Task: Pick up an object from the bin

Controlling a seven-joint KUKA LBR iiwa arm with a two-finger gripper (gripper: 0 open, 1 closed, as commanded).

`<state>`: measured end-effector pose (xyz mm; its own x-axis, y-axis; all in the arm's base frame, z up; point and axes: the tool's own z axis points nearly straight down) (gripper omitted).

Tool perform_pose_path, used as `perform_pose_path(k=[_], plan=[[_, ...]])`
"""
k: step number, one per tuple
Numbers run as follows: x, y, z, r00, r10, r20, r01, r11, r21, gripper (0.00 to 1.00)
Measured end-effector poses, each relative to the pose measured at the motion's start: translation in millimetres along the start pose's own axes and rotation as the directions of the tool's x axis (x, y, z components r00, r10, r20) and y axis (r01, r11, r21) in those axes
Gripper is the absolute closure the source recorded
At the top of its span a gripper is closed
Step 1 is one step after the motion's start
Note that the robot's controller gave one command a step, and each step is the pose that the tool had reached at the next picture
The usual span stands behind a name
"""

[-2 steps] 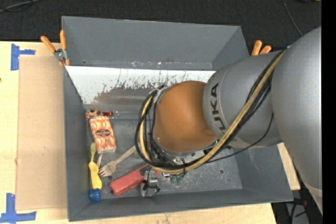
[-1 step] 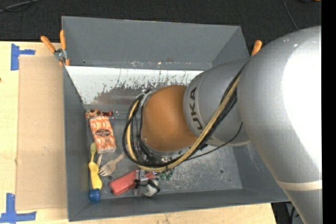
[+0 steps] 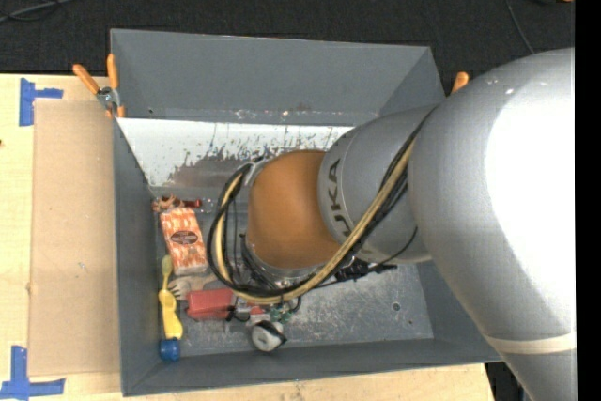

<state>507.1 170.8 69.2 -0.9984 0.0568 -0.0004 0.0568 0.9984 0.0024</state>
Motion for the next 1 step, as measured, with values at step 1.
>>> perform_pose_path(k=[1], plan=[[0.0, 0.0, 0.0, 1.0, 0.001, 0.0, -0.001, 1.0, 0.0, 1.0]])
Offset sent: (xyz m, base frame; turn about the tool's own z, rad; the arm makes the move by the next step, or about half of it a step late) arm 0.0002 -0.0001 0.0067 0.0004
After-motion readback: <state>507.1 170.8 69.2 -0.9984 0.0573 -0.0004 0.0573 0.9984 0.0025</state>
